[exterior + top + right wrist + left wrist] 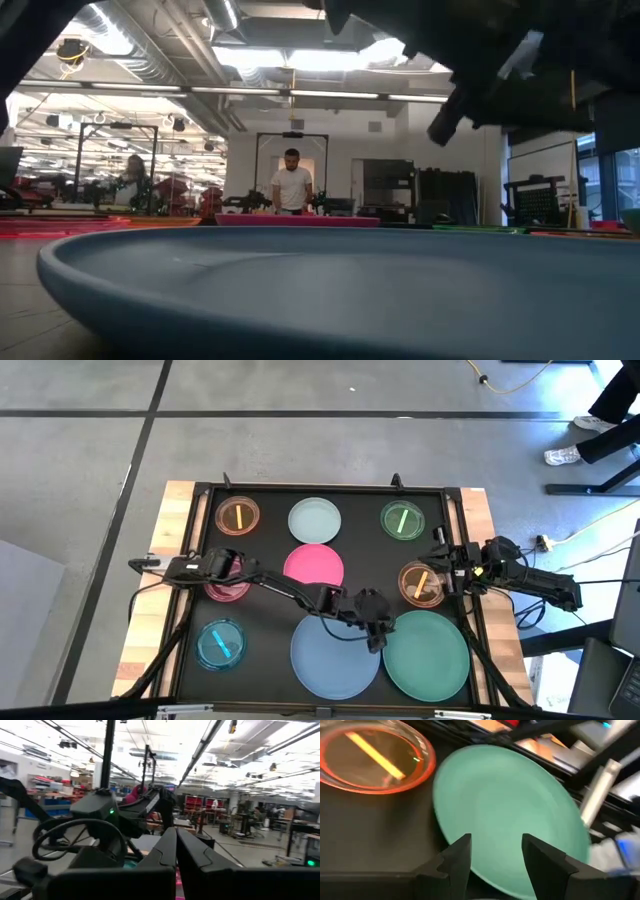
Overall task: Stack plastic plates
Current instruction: Stack the green plate on the blue plate
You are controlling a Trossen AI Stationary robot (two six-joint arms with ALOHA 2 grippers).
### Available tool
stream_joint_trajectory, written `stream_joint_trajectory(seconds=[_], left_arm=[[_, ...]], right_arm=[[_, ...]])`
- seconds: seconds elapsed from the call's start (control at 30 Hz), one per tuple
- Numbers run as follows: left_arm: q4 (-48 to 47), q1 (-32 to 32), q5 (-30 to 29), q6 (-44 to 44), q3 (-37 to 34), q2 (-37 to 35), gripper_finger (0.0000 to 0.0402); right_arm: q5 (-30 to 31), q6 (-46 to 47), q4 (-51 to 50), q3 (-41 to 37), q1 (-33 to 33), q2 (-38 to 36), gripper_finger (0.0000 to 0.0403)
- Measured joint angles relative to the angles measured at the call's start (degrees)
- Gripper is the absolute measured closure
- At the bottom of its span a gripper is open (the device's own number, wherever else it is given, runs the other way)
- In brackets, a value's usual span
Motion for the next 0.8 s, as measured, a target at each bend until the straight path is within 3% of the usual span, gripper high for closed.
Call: stream_joint_trajectory(seconds=[0.37,0.8], left_arm=[[2.7,0.3,-1.9,-6.8,0.0,4.8,0.0233],[6.6,1.2,1.3,-8.6,0.0,7.5,0.0233]], right_arm=[[1.2,-0.2,-0.5,0.0,0.0,0.0,0.0398],[1.3,-1.1,-0.6,0.0,0.0,0.0,0.0398]])
